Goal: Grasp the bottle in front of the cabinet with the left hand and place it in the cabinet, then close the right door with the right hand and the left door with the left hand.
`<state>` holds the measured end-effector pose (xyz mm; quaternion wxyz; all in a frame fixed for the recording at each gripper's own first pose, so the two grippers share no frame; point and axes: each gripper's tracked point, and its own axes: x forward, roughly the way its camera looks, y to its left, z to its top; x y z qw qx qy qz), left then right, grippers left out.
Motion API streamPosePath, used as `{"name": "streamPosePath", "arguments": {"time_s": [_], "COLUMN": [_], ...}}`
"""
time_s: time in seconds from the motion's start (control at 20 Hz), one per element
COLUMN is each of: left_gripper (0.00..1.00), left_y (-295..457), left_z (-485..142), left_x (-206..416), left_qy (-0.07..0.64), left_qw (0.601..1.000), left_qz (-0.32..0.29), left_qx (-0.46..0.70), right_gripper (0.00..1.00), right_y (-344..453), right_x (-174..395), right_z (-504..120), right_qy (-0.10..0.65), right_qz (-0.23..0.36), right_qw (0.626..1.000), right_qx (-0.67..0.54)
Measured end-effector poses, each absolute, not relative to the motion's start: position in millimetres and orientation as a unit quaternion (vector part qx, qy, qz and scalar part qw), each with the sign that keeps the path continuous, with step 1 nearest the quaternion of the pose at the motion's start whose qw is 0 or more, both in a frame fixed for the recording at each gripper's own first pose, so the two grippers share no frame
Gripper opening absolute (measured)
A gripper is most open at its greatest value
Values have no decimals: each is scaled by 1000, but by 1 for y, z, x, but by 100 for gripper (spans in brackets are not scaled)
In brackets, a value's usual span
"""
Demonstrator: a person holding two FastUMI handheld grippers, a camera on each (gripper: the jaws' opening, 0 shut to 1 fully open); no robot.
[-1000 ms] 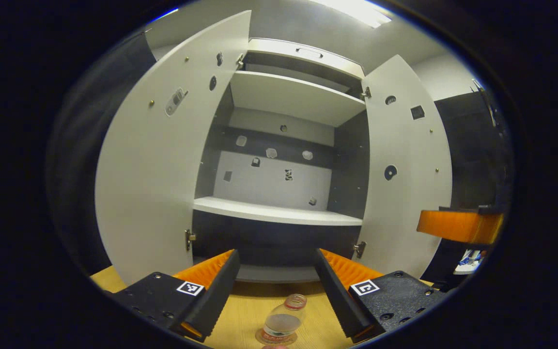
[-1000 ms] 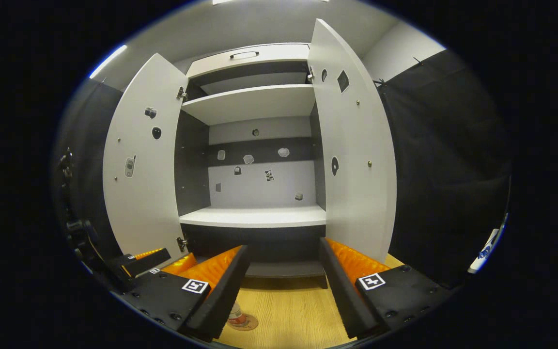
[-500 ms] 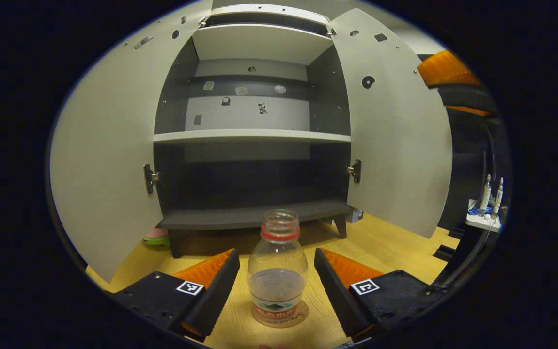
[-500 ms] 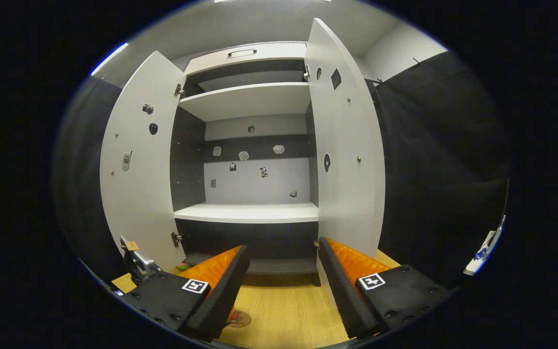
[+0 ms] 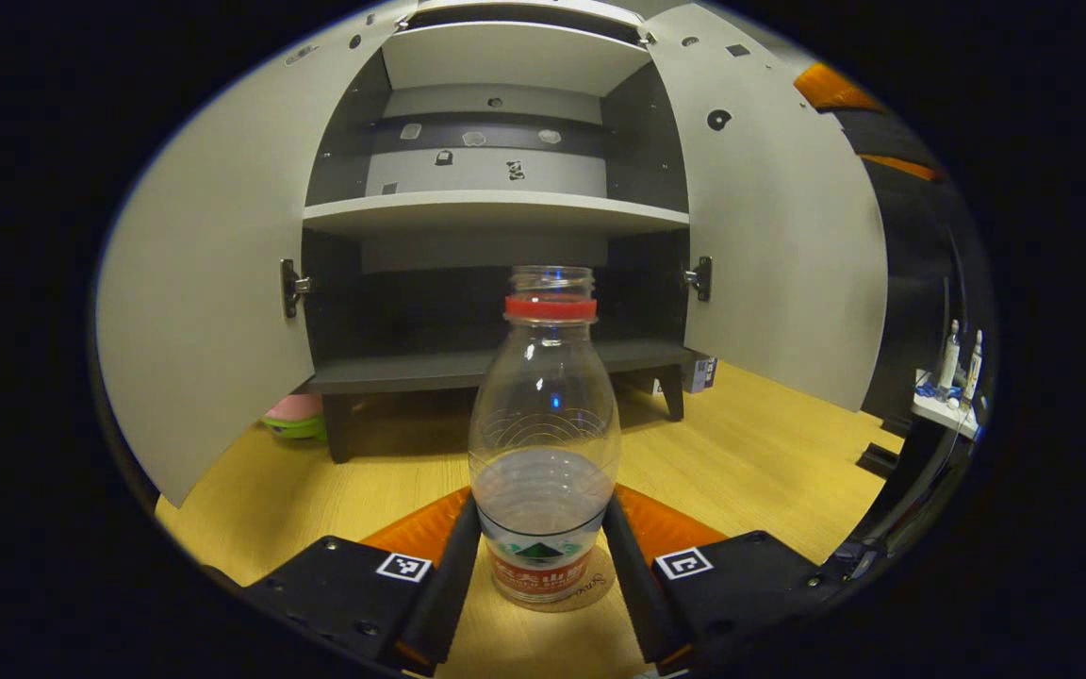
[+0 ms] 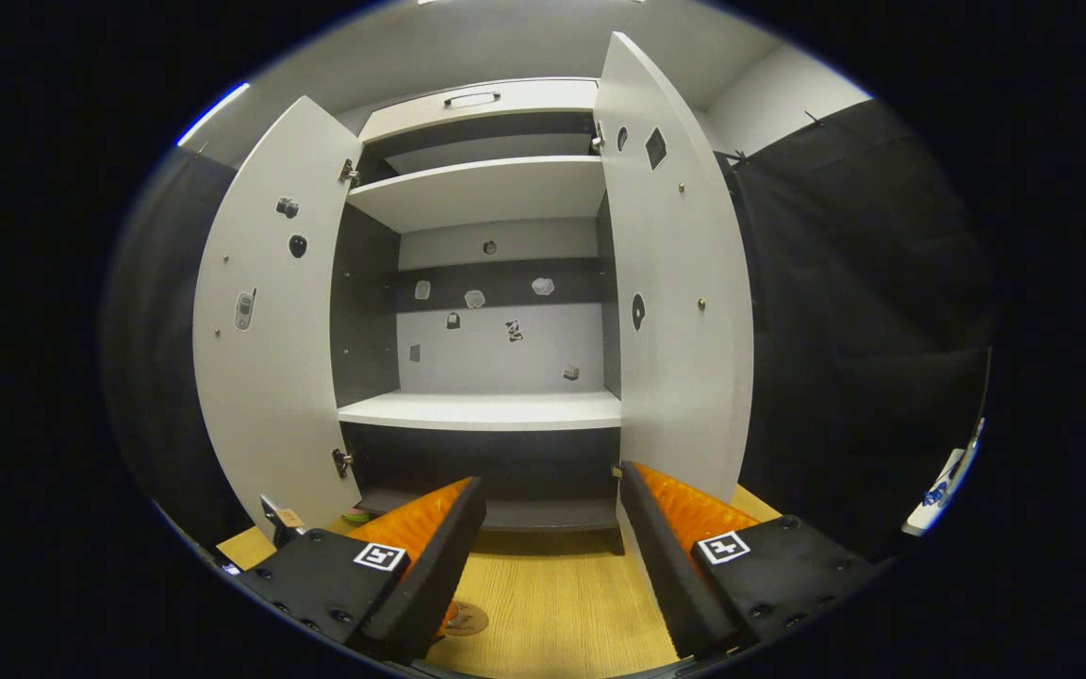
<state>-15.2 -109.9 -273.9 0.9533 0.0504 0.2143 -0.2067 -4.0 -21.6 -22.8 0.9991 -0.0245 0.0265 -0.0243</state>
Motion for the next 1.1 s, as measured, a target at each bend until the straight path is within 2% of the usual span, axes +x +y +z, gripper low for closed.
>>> {"name": "streamPosePath", "arguments": {"time_s": [0.5,0.65,0.85,1.1], "left_gripper": [71,71,71,71], "left_y": [-78,-81,-103,-142], "left_z": [-58,-9,45,90], "left_x": [30,52,98,175], "left_qy": [76,60,43,27], "left_qw": [983,984,978,971], "left_qz": [-167,-167,-192,-232], "left_qx": [-3,-8,-68,-48], "right_gripper": [96,96,96,96], "right_y": [-18,-16,-25,-45], "right_x": [8,8,-3,-29], "right_z": [-32,-31,-23,-7], "right_qy": [40,35,29,13], "right_qz": [-19,-17,-39,-95], "right_qw": [999,999,999,995], "right_qx": [-14,-14,-19,-12]}}
